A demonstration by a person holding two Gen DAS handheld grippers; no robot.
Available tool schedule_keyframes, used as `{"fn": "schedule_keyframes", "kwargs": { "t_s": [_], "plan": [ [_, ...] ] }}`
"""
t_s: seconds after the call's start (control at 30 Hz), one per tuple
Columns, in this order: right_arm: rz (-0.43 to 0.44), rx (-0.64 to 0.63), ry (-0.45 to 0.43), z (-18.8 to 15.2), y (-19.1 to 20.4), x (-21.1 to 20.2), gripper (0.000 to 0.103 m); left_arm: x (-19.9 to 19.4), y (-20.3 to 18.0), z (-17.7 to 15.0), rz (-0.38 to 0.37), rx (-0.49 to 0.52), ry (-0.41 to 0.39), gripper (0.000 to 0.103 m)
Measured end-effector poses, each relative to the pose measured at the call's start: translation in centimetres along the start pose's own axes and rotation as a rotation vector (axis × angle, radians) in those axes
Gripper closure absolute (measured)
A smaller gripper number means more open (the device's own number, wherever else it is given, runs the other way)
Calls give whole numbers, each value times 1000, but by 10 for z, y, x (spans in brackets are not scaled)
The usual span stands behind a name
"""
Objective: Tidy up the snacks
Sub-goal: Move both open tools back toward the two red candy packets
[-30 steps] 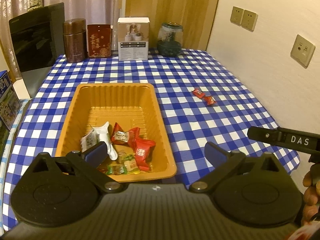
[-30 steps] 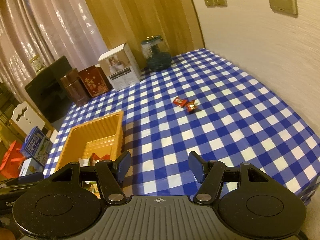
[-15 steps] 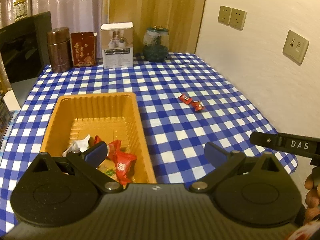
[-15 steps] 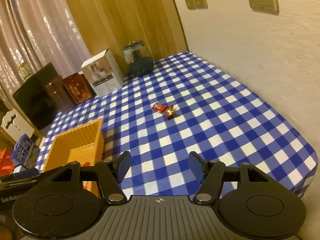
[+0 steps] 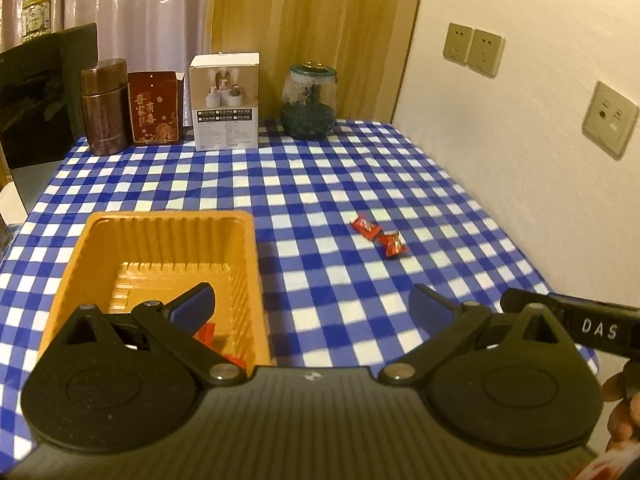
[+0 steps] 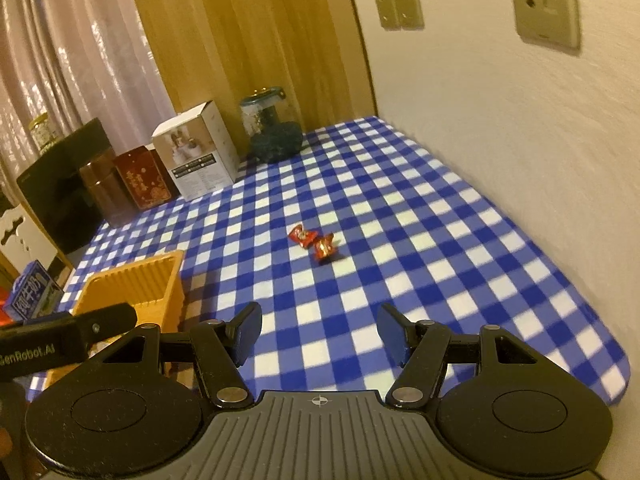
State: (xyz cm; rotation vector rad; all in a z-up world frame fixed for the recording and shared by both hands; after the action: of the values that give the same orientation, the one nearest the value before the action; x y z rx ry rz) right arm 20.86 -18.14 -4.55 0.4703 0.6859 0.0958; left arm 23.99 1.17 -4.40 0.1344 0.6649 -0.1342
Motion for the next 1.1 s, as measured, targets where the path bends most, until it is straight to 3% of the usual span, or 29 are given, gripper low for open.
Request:
{"fn": "schedule_keyframes", "kwargs": {
  "t_s": [0.3, 0.67, 0.8, 1.1],
  "plan": [
    [8, -70, 11, 24, -7, 56, 39, 53, -3, 25, -18, 10, 18, 1],
    [32, -160, 34, 30, -7, 138, 40, 119, 8, 46, -16, -1, 45, 1],
    [28, -185, 48, 32, -7, 166, 53, 136, 13, 53, -18, -3, 46, 1],
    [25, -213, 72, 33, -4, 213, 63, 161, 13, 60, -28, -11, 56, 1]
  ]
}}
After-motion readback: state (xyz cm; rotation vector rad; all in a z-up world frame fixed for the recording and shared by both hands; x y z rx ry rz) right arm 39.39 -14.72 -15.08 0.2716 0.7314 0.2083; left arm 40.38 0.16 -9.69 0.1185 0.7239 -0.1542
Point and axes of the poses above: each gripper's, at about its wrist camera, not at the fingertips, and x roughly the way its jaws point, y to its left, z to its top, the point moved 8 cm from there along x, roughly the way its jaws point, and after that the axes turned 15 degrees about x, right-handed, at the moved point
